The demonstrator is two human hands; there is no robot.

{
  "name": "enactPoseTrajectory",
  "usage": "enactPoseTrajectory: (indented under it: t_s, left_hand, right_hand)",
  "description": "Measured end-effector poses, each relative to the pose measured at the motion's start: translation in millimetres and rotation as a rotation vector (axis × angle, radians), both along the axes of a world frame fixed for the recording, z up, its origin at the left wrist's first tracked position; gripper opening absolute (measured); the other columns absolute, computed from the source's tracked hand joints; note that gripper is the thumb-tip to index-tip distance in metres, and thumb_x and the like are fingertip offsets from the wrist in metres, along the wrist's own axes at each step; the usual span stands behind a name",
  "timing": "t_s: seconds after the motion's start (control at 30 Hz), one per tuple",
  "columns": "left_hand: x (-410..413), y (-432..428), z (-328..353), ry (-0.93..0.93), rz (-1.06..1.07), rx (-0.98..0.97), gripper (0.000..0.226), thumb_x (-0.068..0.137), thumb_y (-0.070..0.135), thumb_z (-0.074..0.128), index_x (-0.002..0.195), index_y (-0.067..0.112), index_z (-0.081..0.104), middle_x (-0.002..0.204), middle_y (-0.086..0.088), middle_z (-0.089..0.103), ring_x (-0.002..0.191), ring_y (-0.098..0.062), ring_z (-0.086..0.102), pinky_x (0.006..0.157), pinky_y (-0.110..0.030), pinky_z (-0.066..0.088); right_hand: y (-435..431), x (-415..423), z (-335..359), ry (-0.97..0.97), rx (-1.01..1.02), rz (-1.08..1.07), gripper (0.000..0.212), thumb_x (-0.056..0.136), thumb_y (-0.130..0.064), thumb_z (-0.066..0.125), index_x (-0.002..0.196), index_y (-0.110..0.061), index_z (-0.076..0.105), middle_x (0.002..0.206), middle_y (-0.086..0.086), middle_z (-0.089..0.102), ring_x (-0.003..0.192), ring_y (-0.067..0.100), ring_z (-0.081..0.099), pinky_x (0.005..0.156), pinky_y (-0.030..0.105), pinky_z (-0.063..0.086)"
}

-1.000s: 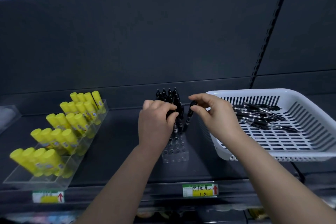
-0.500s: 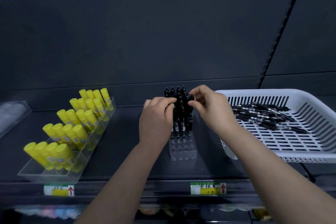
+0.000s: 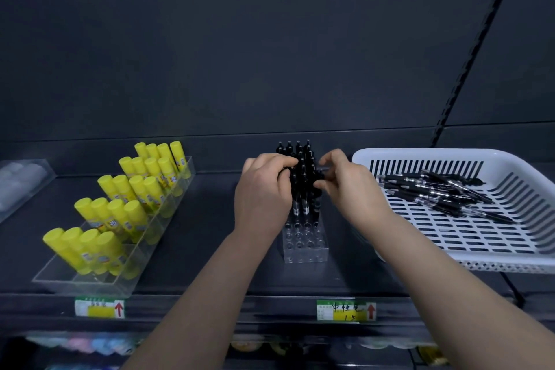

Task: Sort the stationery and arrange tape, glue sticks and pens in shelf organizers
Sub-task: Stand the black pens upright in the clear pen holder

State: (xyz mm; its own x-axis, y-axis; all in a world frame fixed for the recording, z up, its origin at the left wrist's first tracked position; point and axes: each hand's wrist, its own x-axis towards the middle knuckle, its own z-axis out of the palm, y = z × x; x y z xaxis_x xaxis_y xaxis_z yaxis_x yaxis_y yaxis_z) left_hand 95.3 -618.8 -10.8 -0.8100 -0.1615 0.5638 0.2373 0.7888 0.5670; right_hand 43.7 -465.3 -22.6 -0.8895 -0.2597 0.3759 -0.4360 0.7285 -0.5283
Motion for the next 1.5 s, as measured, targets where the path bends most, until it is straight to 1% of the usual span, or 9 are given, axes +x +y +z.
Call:
enactPoseTrajectory:
  t_s: [0.3, 0.47, 0.63, 0.73, 0.9, 1.07, 1.2, 1.37, 1.5]
  left_hand:
    - [-5, 21, 7, 0.059, -0.04, 0.021, 0.024, 0.088, 0.006, 0.057, 0.101, 0.02, 0.071, 0.103, 0.011, 0.066, 0.099, -0.011, 0.051, 0.078, -0.006, 0.036]
    - [-15, 38, 7, -0.022, -0.06, -0.155, 0.016, 0.085, 0.018, 0.067, 0.1, 0.022, 0.074, 0.098, 0.01, 0.068, 0.1, -0.019, 0.052, 0.082, -0.036, 0.043]
    - [-15, 44, 4, -0.05, -0.007, -0.201, 0.01, 0.085, 0.023, 0.069, 0.092, 0.023, 0.076, 0.091, 0.011, 0.069, 0.098, -0.018, 0.051, 0.079, -0.029, 0.034]
    - [-14, 43, 4, -0.059, 0.015, -0.235, 0.008, 0.086, 0.023, 0.068, 0.089, 0.023, 0.075, 0.089, 0.011, 0.069, 0.098, -0.017, 0.05, 0.08, -0.029, 0.034]
    - [-11, 42, 3, -0.082, 0.041, -0.245, 0.007, 0.086, 0.024, 0.067, 0.088, 0.024, 0.074, 0.089, 0.011, 0.068, 0.098, -0.017, 0.05, 0.078, -0.03, 0.038]
    - [-17, 61, 6, -0.029, -0.045, -0.226, 0.018, 0.084, 0.016, 0.068, 0.1, 0.02, 0.073, 0.1, 0.008, 0.068, 0.101, -0.02, 0.051, 0.085, -0.037, 0.044]
    - [-29, 94, 7, -0.005, -0.139, -0.263, 0.016, 0.085, 0.012, 0.065, 0.098, 0.015, 0.074, 0.096, 0.005, 0.069, 0.097, -0.022, 0.053, 0.085, -0.043, 0.045]
    - [-54, 153, 3, -0.153, -0.249, -0.366, 0.022, 0.09, 0.02, 0.058, 0.109, 0.022, 0.069, 0.106, 0.006, 0.067, 0.108, -0.019, 0.047, 0.09, -0.039, 0.042]
    - [-79, 208, -7, -0.418, -0.369, -0.532, 0.02, 0.092, 0.021, 0.056, 0.107, 0.026, 0.069, 0.104, 0.005, 0.068, 0.107, -0.02, 0.049, 0.089, -0.039, 0.046]
  right_hand:
    - [15, 7, -9, -0.053, 0.036, -0.006, 0.049, 0.081, -0.041, 0.07, 0.119, -0.023, 0.044, 0.094, -0.008, 0.071, 0.09, 0.021, 0.065, 0.073, 0.034, 0.048]
    - [55, 9, -4, 0.053, 0.29, -0.069, 0.022, 0.089, -0.039, 0.058, 0.107, -0.026, 0.057, 0.101, -0.004, 0.068, 0.096, 0.024, 0.061, 0.066, 0.032, 0.041]
    - [65, 9, -10, 0.094, 0.497, -0.003, 0.017, 0.093, -0.028, 0.05, 0.106, -0.024, 0.06, 0.099, 0.0, 0.062, 0.096, 0.025, 0.056, 0.064, 0.03, 0.033]
    - [64, 8, -13, 0.113, 0.496, -0.006, 0.018, 0.091, -0.025, 0.049, 0.105, -0.023, 0.062, 0.096, 0.0, 0.062, 0.095, 0.026, 0.056, 0.066, 0.032, 0.04]
    - [65, 8, -14, 0.095, 0.503, -0.015, 0.018, 0.092, -0.027, 0.049, 0.103, -0.026, 0.063, 0.098, -0.002, 0.062, 0.094, 0.024, 0.058, 0.064, 0.029, 0.032]
    - [81, 9, -10, 0.059, 0.466, -0.04, 0.021, 0.093, -0.031, 0.051, 0.11, -0.03, 0.063, 0.104, -0.005, 0.063, 0.1, 0.02, 0.058, 0.069, 0.03, 0.04]
    - [117, 11, -11, 0.049, 0.472, -0.104, 0.02, 0.091, -0.03, 0.052, 0.108, -0.03, 0.063, 0.105, -0.006, 0.063, 0.098, 0.02, 0.06, 0.066, 0.029, 0.034]
    - [181, 12, -16, -0.038, 0.481, -0.226, 0.019, 0.09, -0.028, 0.053, 0.105, -0.031, 0.064, 0.104, -0.006, 0.065, 0.095, 0.019, 0.061, 0.066, 0.03, 0.043]
    - [236, 9, -22, -0.1, 0.494, -0.33, 0.017, 0.091, -0.025, 0.053, 0.102, -0.032, 0.064, 0.098, -0.007, 0.066, 0.089, 0.017, 0.062, 0.059, 0.026, 0.04]
